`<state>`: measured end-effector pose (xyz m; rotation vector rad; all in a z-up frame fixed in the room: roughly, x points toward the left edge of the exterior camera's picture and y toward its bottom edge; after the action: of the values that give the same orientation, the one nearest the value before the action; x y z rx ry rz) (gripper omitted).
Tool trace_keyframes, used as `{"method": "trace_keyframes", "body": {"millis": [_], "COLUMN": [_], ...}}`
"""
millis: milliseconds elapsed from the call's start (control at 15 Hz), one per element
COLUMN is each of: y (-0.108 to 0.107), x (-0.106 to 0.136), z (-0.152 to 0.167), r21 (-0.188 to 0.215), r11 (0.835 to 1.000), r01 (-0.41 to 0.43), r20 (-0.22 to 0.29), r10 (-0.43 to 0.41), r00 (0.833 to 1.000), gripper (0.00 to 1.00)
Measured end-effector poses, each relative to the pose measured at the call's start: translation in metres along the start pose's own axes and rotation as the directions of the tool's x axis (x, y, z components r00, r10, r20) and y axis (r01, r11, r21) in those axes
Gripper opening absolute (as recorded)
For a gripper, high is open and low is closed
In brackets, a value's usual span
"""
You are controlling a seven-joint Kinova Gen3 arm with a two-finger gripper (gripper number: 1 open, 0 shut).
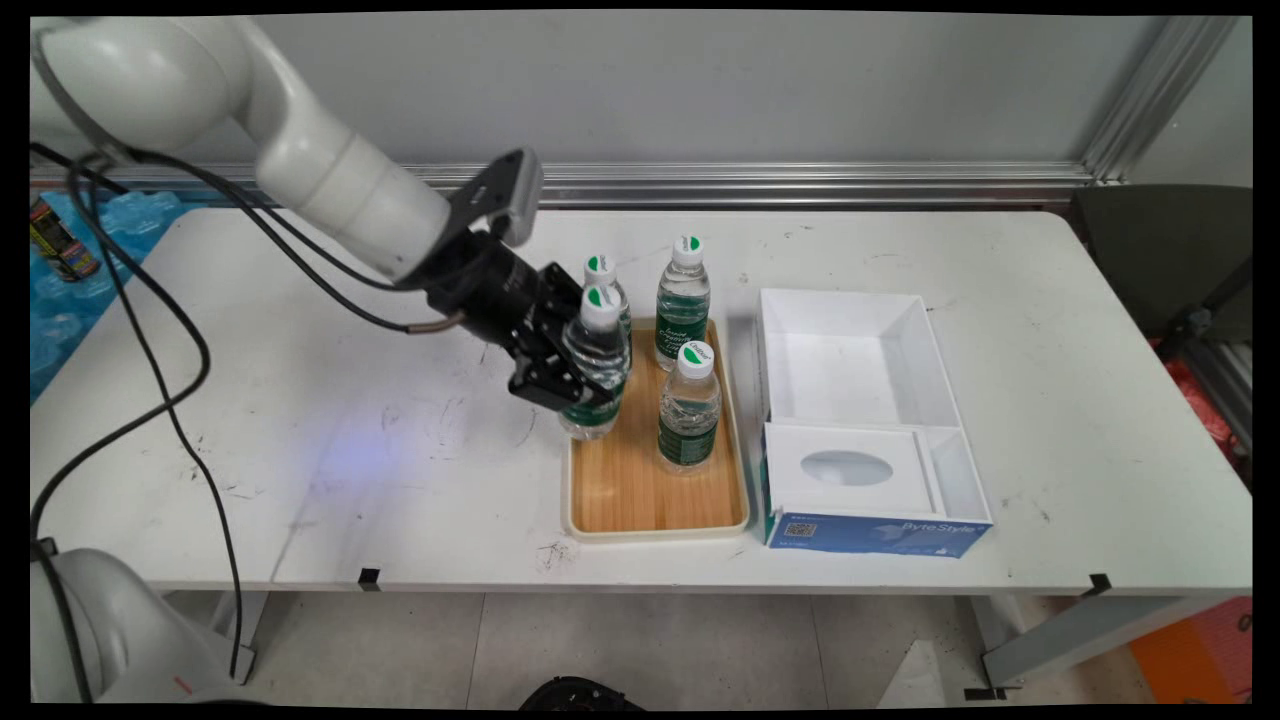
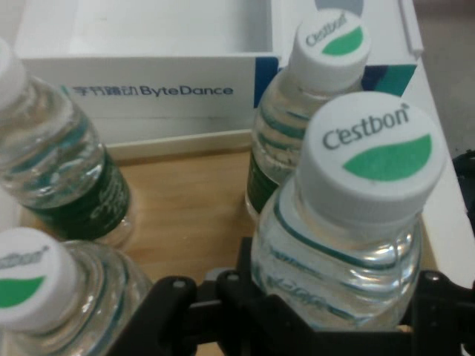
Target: Place the picked object on the tray
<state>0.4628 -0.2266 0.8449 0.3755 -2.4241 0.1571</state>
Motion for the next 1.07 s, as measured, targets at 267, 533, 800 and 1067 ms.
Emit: {"method": "trace_keyframes", "body": {"millis": [267,533,800,1067], "y": [0.0,0.0,0.001,0.001], "x": [-0.01,-0.016,-0.021,-0.027], "z": [0.022,0.04,0.05,0.052], "r21": [-0.012,-0.017,-0.021,-0.025], "r11": [1.0,1.0,1.0,0.999], "r01": [0.005,0.012,0.017,0.021], "r20": [-0.008,-0.018,-0.025,-0.027], "r10": [-0.006,-0.012,-0.018,-0.022], "r00": [1.0,1.0,1.0,0.999], "gripper": [0.0,0.0,0.0,1.0]}}
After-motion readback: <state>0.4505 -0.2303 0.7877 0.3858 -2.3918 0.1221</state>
